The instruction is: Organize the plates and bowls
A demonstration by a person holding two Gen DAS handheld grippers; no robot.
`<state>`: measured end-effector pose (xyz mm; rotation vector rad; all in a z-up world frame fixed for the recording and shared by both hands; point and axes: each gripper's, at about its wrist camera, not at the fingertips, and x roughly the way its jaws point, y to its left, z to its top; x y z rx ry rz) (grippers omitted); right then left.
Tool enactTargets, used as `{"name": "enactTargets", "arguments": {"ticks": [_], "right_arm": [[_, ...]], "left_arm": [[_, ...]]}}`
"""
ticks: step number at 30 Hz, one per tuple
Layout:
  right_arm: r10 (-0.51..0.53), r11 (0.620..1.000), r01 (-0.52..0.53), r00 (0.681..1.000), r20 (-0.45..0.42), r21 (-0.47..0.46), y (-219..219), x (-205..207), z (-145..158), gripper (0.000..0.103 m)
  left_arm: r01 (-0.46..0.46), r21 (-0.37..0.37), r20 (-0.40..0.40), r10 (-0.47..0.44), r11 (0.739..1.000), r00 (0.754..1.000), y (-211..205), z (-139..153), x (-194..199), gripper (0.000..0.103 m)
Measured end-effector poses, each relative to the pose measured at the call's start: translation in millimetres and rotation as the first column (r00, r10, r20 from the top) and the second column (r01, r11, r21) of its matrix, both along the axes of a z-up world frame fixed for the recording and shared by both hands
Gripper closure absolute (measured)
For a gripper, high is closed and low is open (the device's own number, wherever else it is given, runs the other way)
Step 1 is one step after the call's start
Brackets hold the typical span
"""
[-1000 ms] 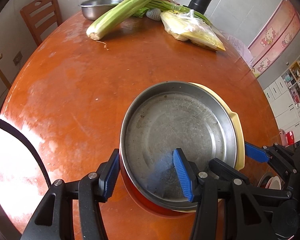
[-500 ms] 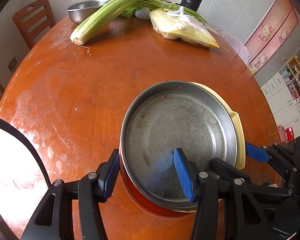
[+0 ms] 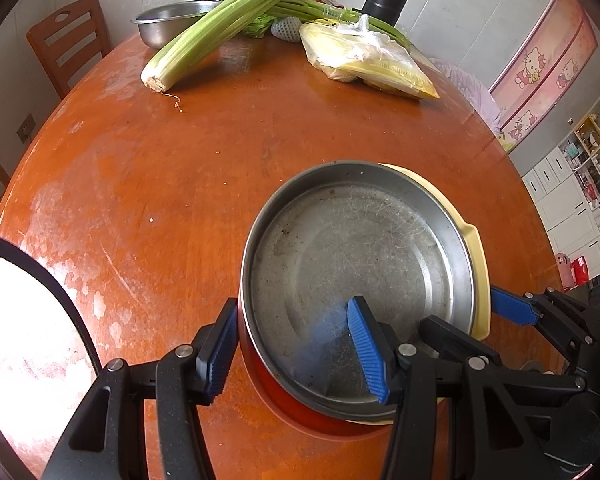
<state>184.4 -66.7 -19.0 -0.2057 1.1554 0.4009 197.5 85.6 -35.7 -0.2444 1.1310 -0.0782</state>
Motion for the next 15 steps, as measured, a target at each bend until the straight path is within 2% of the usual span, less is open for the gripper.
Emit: {"name": "enactTargets", "arguments": {"ticks": [15], "right_arm": [[0.013,1.000,-0.013,1.000,0.008,-0.012,5.7,-5.3,-0.2,0.044]], "left_arm": [[-0.002,0.046,0.020,0.001,0.999,1.000,-1.2,3.6,-7.3,0.049]]}}
